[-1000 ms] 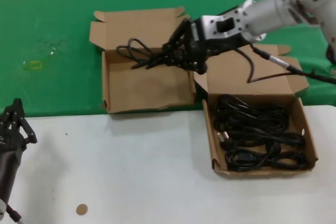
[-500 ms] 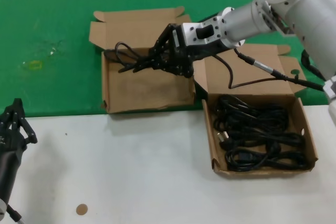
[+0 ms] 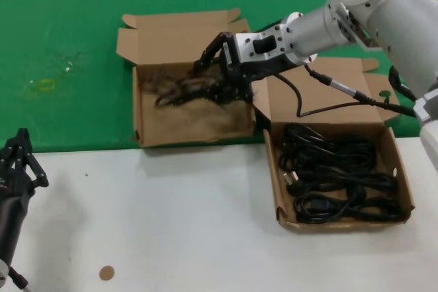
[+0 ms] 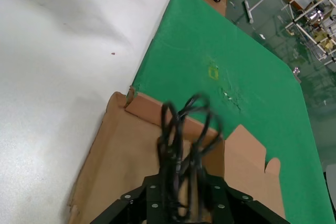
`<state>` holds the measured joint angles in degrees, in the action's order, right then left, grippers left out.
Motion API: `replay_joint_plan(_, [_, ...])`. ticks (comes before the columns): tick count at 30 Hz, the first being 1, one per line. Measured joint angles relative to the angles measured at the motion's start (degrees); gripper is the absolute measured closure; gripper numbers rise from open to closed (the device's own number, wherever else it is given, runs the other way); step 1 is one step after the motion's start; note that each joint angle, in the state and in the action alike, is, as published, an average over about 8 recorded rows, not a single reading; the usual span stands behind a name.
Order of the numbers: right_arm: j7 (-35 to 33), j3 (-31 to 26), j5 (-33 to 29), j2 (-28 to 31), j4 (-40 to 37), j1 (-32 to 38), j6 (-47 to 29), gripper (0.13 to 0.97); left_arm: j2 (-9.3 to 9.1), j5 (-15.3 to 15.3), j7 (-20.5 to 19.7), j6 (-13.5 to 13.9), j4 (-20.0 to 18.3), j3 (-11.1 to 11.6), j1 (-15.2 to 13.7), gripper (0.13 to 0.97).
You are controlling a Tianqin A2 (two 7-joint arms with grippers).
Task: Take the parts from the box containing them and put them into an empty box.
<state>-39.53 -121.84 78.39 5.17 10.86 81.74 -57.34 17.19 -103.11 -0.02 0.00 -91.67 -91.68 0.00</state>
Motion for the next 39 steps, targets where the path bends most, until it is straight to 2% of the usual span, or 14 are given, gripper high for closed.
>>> replay_joint_plan(7, [0.0,0.3,-0.2,0.1,0.4,0.0,0.3,0.782,0.00,0.0,0.0,0.0,0.0,0.0,0.0,0.953])
replay_joint_plan(15, [1.1,0.5,-0.2,0.8,3.2,-0.7,0.1,0.625,0.00,0.0,0.0,0.0,0.0,0.0,0.0,0.953])
replay_joint_plan(16, [1.3,0.5,-0.2,0.9,3.7,-0.8,0.1,0.625,0.00,0.0,0.0,0.0,0.0,0.0,0.0,0.953])
replay_joint_plan(24, [2.3,0.5,-0.2,1.4,5.5,-1.3,0.0,0.410,0.00,0.0,0.0,0.0,0.0,0.0,0.0,0.951])
replay_joint_plan(27, [2.4,0.6,-0.1,1.5,5.8,-1.6,0.2,0.410,0.00,0.0,0.0,0.0,0.0,0.0,0.0,0.948])
replay_joint_plan(28, [2.5,0.7,0.0,1.5,6.0,-1.9,0.4,0.410,0.00,0.0,0.0,0.0,0.0,0.0,0.0,0.947])
replay_joint_plan(36, [5.0,2.7,1.6,2.2,10.9,-7.1,4.1,0.245,0.00,0.0,0.0,0.0,0.0,0.0,0.0,0.902])
replay_joint_plan(39, [6.3,3.7,2.5,2.6,13.6,-10.0,6.2,0.222,0.00,0.0,0.0,0.0,0.0,0.0,0.0,0.876])
